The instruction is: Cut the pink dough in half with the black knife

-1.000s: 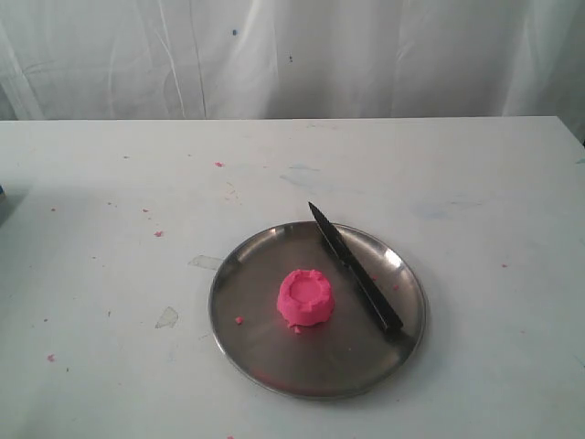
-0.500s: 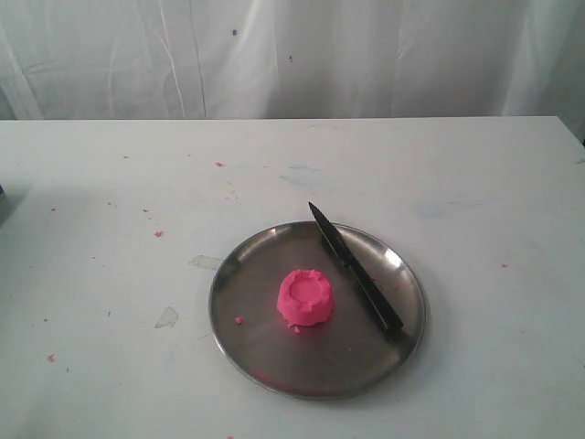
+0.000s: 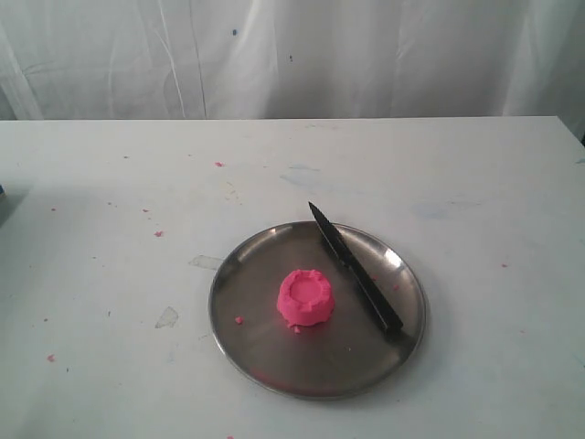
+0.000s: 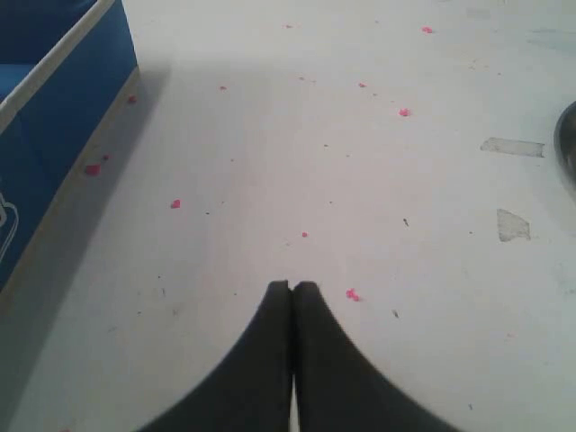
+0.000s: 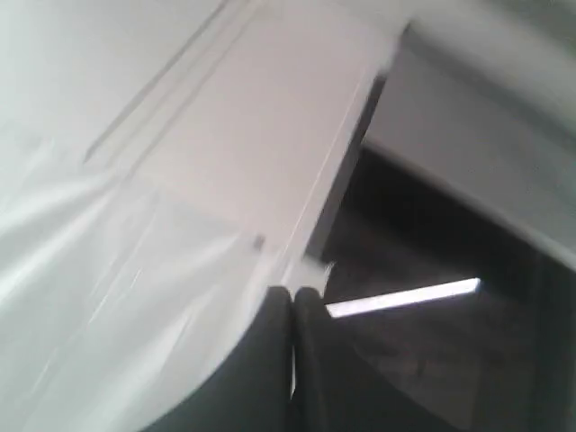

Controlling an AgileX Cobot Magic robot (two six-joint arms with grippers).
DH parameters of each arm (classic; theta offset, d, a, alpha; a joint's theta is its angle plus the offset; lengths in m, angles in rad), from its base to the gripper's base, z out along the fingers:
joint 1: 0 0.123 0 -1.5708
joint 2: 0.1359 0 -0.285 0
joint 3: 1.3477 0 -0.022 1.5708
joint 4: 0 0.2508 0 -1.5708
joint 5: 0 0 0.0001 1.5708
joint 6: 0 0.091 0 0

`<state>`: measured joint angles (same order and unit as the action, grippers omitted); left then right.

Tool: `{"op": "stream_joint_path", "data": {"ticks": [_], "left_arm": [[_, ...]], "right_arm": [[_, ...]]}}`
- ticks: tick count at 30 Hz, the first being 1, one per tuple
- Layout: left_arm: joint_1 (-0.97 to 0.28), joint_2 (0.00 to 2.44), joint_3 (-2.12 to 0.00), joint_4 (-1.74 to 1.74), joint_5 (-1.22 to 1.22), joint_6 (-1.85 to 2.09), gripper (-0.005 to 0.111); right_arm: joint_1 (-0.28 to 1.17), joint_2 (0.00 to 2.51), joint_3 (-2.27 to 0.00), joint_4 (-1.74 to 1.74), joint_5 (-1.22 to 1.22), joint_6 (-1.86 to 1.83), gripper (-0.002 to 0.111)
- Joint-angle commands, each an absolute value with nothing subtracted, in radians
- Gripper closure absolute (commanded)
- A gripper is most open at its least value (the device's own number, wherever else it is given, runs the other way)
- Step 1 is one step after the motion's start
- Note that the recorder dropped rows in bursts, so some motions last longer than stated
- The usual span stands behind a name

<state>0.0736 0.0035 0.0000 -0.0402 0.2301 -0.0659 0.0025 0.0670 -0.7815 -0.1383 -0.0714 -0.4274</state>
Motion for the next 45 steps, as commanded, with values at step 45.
{"op": "stream_joint_path", "data": {"ticks": [45], "left_arm": [[0.076,0.0,0.0,-0.045,0.233,-0.062,0.107]], "right_arm": [[0.319,1.761,-1.116,0.419,0.664,-0.373,0.108]]}}
